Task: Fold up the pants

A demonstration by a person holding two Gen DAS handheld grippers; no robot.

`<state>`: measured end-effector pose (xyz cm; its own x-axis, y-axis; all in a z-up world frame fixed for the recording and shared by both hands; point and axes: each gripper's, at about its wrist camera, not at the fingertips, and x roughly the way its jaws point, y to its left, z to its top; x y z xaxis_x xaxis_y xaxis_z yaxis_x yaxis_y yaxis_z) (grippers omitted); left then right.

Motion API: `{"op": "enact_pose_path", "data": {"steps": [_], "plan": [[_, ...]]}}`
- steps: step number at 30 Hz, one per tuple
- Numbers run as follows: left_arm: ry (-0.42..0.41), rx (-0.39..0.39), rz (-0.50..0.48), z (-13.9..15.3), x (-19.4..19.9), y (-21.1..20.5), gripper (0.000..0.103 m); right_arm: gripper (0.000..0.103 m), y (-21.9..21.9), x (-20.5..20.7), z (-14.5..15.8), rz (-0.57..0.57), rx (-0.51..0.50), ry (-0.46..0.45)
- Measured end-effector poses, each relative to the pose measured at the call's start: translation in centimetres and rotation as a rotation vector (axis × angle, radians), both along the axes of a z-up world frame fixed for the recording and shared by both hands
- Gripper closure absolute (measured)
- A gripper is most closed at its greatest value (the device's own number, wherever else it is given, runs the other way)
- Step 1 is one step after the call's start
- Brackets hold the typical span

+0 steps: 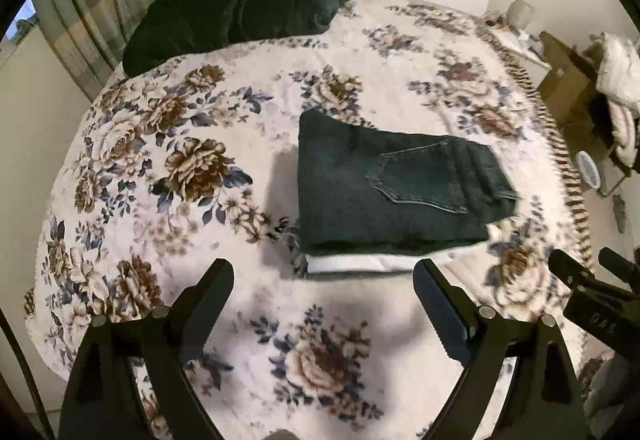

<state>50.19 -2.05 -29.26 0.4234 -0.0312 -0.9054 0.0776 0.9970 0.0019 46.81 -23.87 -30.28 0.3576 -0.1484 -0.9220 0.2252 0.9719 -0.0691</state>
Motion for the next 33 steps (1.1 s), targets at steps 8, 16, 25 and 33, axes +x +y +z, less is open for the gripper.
{"op": "enact_pose_path", "data": {"steps": [8, 16, 25, 33], "plan": [[-0.101, 0.011, -0.011, 8.8, -7.9, 1.0, 0.011, 0.007, 1.6, -8.8, 11.3, 0.004, -0.04, -0.094], [-0.179, -0.006, -0.038, 17.2, -16.2, 1.8, 0.011, 0.007, 4.5, -19.5, 22.1, 0.005, -0.061, -0.191], [-0.279, -0.041, -0.034, 24.1, -23.6, 3.6, 0.011, 0.007, 6.7, -29.2, 30.7, 0.019, -0.046, -0.252], [-0.335, -0.058, -0.056, 27.6, -28.5, 4.4, 0.011, 0.007, 8.7, -36.1, 36.5, 0.045, -0.059, -0.307]]}}
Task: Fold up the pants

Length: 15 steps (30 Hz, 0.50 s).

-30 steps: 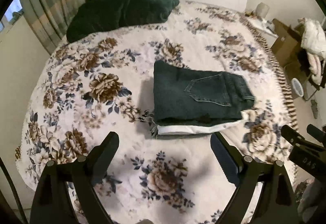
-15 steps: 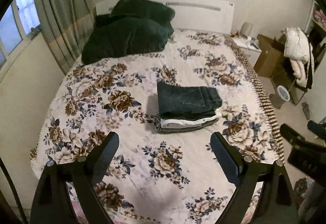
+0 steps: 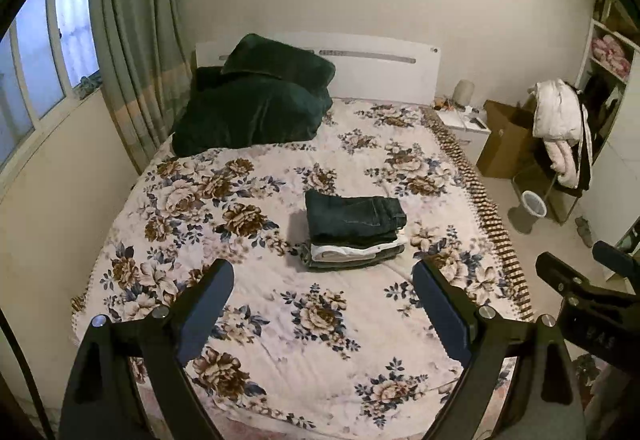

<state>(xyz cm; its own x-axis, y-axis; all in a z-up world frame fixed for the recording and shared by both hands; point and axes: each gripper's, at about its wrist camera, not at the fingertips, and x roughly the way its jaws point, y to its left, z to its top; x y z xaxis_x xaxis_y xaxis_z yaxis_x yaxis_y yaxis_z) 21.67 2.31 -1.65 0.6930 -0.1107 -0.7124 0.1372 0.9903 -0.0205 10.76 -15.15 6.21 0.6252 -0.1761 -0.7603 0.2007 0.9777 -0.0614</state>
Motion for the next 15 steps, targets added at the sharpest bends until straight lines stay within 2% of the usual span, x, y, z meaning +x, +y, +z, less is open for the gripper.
{"op": "enact_pose_path", "data": {"steps": [7, 13, 15], "plan": [[-0.053, 0.007, 0.0, 1.8, -2.7, 0.4, 0.011, 0.007, 0.9, -3.9, 3.0, 0.013, -0.005, -0.049], [-0.066, 0.012, 0.004, 1.6, -3.0, 0.3, 0.011, 0.007, 0.8, -4.7, 3.3, 0.012, 0.0, -0.065], [-0.062, 0.004, 0.009, 1.4, -3.1, 0.3, 0.0, 0.007, 0.5, -4.6, 3.5, 0.017, 0.007, -0.083]]}}
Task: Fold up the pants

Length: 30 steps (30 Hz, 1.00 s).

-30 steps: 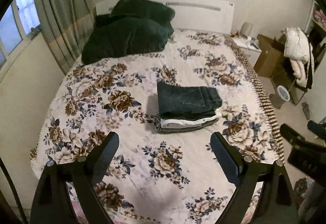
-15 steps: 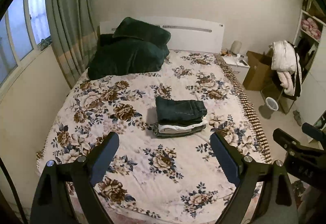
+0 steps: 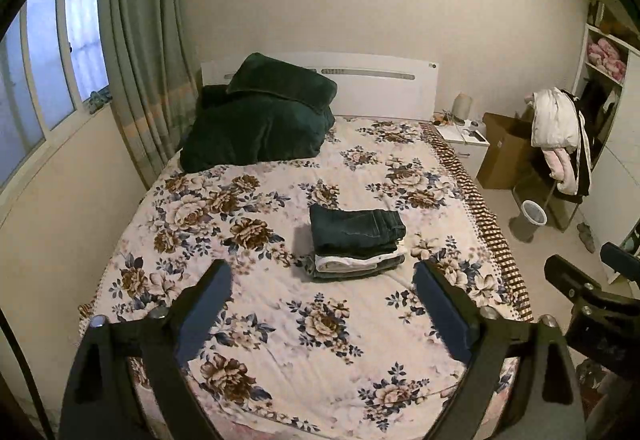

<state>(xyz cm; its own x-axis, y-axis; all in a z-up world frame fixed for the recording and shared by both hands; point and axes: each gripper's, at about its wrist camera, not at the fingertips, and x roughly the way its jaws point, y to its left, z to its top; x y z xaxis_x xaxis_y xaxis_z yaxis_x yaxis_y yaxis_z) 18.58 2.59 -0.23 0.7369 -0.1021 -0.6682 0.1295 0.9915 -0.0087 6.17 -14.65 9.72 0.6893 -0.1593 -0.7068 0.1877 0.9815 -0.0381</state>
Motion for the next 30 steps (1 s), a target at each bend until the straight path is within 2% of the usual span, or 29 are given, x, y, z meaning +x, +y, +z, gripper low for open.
{"op": "enact_pose_path", "data": {"steps": [2, 10, 17, 25, 30], "plan": [[0.008, -0.007, -0.005, -0.3, 0.6, -0.2, 0.0, 0.002, -0.5, 1.0, -0.1, 0.006, 0.005, -0.016], [-0.024, 0.024, 0.034, -1.7, 3.9, -1.1, 0.0, 0.002, -2.8, 6.8, -2.5, -0.048, -0.013, -0.033], [0.002, 0.036, 0.038, -3.9, 6.4, -1.8, 0.0, 0.002, -4.2, 11.1, -5.5, -0.078, -0.033, -0.01], [0.017, 0.06, 0.026, -5.2, 8.1, -2.5, 0.0, 0.002, -4.6, 13.1, -8.5, -0.092, -0.037, 0.017], [0.023, 0.057, 0.034, -5.3, 8.3, -2.3, 0.0, 0.002, -4.6, 13.0, -8.5, -0.089, -0.035, 0.015]]}}
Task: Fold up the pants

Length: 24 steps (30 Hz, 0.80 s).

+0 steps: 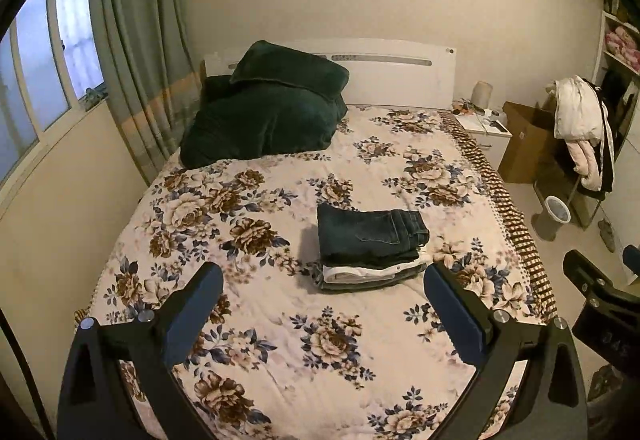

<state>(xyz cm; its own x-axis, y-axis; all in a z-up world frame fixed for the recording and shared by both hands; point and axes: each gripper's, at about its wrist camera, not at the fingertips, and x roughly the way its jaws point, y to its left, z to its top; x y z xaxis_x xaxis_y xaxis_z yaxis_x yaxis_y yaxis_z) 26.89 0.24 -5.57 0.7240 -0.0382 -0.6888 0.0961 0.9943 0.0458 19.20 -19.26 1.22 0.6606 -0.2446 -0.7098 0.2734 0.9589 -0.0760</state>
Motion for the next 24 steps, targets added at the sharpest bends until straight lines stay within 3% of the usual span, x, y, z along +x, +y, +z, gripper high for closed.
{"op": "enact_pose_path", "data": {"steps": [24], "plan": [[-0.015, -0.022, -0.009, 0.2, -0.3, 0.6, 0.0, 0.002, 1.4, -1.5, -1.8, 0.007, 0.042, -0.032]]}}
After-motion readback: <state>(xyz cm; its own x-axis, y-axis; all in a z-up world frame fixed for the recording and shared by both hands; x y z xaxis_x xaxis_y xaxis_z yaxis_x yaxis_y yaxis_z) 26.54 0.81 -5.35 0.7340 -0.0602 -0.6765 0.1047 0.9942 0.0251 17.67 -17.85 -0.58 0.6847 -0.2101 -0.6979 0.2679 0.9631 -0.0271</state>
